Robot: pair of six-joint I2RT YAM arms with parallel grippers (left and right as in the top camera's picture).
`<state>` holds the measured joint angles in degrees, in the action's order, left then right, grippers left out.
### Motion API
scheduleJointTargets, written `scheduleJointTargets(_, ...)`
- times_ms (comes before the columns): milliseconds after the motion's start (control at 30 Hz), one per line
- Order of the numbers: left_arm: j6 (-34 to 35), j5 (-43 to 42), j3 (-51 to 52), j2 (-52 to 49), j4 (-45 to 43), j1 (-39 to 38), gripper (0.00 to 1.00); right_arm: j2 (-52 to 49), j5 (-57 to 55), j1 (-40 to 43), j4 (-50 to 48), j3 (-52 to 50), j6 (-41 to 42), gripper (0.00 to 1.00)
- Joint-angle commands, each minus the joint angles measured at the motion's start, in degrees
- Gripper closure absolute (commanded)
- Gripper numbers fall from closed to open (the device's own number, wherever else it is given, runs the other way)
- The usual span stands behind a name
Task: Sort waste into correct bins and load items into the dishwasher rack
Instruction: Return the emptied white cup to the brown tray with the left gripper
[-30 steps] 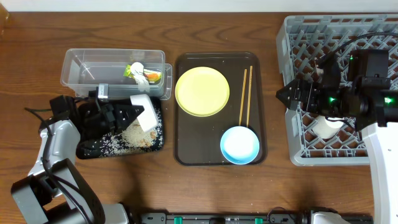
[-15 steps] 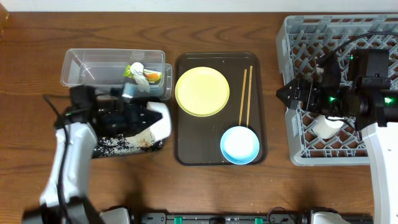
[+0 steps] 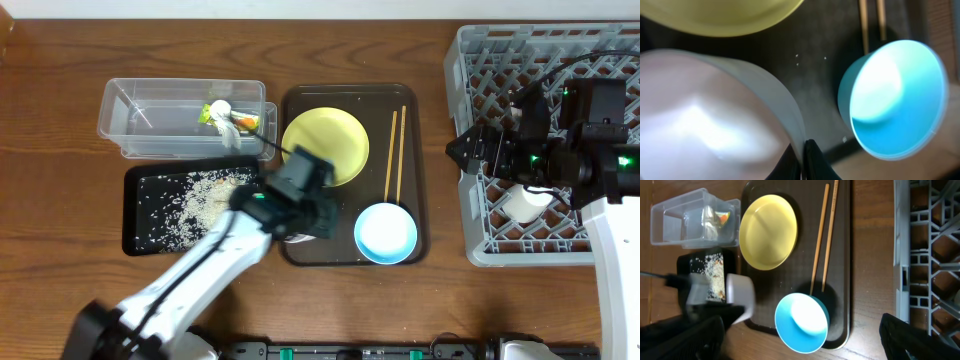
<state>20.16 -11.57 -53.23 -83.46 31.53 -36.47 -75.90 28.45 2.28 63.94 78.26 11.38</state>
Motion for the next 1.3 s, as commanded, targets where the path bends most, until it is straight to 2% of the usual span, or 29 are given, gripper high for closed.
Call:
scheduleJointTargets(0,3.87,6.51,0.26,-2.97,-2.21,-3.23,0.9,-0.13,-0.11,-1.25,0.0,0.59,0.83,0.03)
scheduleJointTargets(167,4.35,6.93,-0.2,-3.63,-1.97,-4.52,0.63,-0.13,-0.13,-1.25,-0.07,0.59,0.81,0.03)
scheduleJointTargets(333,3.17,8.9,-5.07,-1.95,4.79,-4.28,0.61,-0.13,-0.13,-1.25,-0.87,0.59,0.79,0.02)
scheduleJointTargets(433,2.19,10.8,-10.01,-0.02,9.62,-3.56,0.54,-0.13,-0.22,-1.51,-1.66,0.59,0.74,0.05)
scheduleJointTargets(467,2.14,11.32,-11.41,0.72,10.84,-3.1,0.48,-0.13,-0.44,-1.81,-1.81,0.59,0.76,0.05)
scheduleJointTargets(500,2.12,11.74,-13.07,1.9,12.22,-2.25,0.34,-0.13,-1.16,-2.54,-1.88,0.59,0.79,0.06)
scheduleJointTargets(533,2.14,11.87,-13.92,2.71,12.92,-1.57,0.31,-0.13,-1.55,-2.91,-1.88,0.59,0.79,0.06)
scheduleJointTargets(667,1.92,11.85,-16.41,7.91,16.02,4.22,0.29,-0.2,-5.68,-6.12,-1.92,0.59,0.81,0.07)
scheduleJointTargets(867,-2.78,11.89,-16.44,16.35,19.61,12.87,0.26,-0.2,-10.4,-8.76,-2.05,0.59,0.81,0.02)
scheduleJointTargets(1000,-3.02,12.31,-16.44,21.66,22.08,17.29,0.21,-0.2,-10.47,-8.74,-2.03,0.59,0.76,0.01)
scheduleJointTargets(1100,-2.99,12.26,-16.41,24.35,23.23,18.86,0.16,-0.2,-10.47,-8.74,-2.03,0.59,0.76,0.01)
scheduleJointTargets(1267,-2.97,12.26,-16.41,25.99,23.63,18.93,0.15,-0.2,-10.45,-8.72,-2.78,0.59,0.79,0.01)
